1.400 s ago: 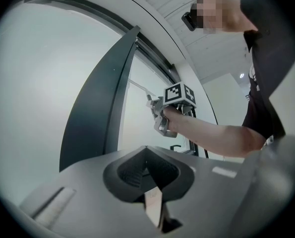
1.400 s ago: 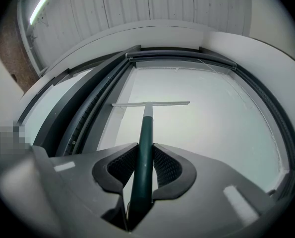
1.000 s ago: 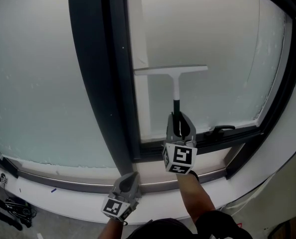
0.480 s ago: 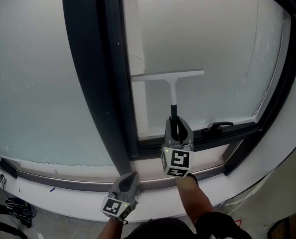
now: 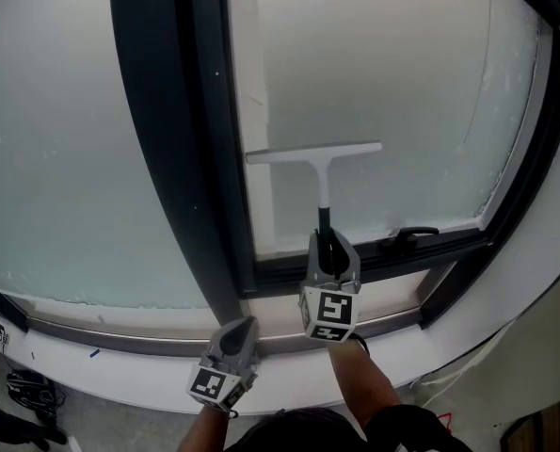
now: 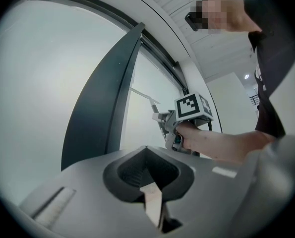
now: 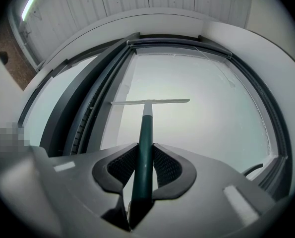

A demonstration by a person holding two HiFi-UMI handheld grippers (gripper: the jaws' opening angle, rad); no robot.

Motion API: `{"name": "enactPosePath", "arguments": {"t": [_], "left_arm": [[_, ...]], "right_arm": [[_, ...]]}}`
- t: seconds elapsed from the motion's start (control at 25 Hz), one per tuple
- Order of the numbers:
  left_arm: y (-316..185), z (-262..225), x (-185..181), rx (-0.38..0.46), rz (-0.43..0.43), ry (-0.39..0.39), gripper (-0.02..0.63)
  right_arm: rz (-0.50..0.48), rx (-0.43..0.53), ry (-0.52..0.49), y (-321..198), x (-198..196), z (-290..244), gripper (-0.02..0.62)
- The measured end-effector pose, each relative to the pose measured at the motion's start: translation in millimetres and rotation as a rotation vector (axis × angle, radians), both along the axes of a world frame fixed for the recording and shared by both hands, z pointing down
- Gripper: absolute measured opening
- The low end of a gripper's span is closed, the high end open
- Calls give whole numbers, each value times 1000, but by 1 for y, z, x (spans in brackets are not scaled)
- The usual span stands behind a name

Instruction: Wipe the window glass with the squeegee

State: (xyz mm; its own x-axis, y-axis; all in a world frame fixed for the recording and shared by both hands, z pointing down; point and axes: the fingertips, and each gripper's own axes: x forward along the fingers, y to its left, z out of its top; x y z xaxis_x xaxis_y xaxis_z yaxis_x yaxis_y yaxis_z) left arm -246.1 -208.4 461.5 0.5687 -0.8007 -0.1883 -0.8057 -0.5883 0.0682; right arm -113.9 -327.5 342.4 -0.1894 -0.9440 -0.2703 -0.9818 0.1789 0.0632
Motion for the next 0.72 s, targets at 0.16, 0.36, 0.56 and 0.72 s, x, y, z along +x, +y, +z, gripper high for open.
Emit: {"name": "enactPosePath", "arguments": {"t": [0.16,0.36,0.56,0.72], "left_arm": [[-5,0,2,7,-7,-3,0],[-13,1,12,20,-15,-21,0],[-15,3,18,15,-6,-17,0],[-15,9,19,-8,-6,-16,0]], "right_arm": [[4,-17,5,1,1,10,95],[1,-34,10,4,3,21,95],[-3,-58,22,7,5,35,95],[-7,-70,27,10,5,40,95]]}}
